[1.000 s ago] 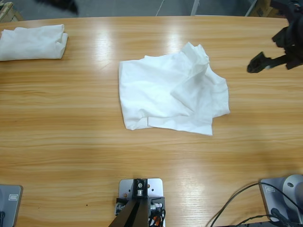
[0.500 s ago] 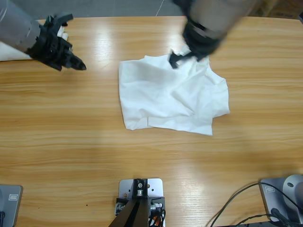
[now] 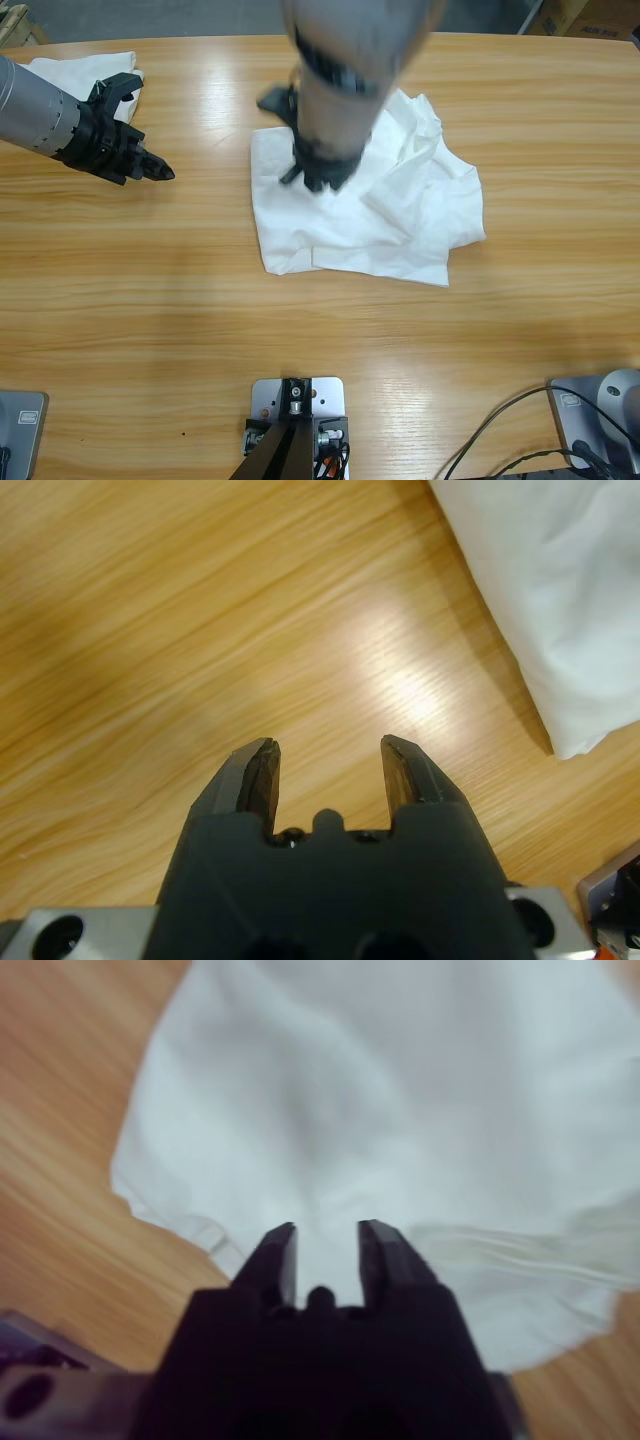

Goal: Fold clothes

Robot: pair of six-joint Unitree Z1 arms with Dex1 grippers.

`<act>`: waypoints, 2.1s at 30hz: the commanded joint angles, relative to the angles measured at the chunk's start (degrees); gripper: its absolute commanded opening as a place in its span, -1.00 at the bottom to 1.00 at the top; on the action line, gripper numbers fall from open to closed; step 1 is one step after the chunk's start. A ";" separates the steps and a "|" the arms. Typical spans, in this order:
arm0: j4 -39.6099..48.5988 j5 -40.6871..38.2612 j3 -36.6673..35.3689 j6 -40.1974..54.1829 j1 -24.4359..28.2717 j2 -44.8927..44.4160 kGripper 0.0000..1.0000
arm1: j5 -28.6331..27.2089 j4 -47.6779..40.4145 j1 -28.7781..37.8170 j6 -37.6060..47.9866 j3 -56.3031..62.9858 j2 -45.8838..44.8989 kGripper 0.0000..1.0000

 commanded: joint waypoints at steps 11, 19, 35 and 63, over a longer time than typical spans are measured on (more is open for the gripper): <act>-1.24 -0.84 2.72 -0.54 0.45 -0.21 -0.20 | 3.08 -10.31 -7.04 -6.57 16.43 -5.79 -1.00; -2.32 -0.84 3.44 -0.54 0.45 0.37 -0.20 | 5.65 -12.30 -7.04 -6.17 16.11 -1.52 -1.00; -3.11 -0.84 3.86 -0.71 0.33 0.84 -0.13 | -17.46 -7.92 -15.69 -2.91 27.25 -7.64 -1.00; 1.64 -3.06 -11.52 -4.79 -5.98 -4.33 -0.19 | 14.23 -4.25 -26.31 -8.36 6.21 -1.38 -1.00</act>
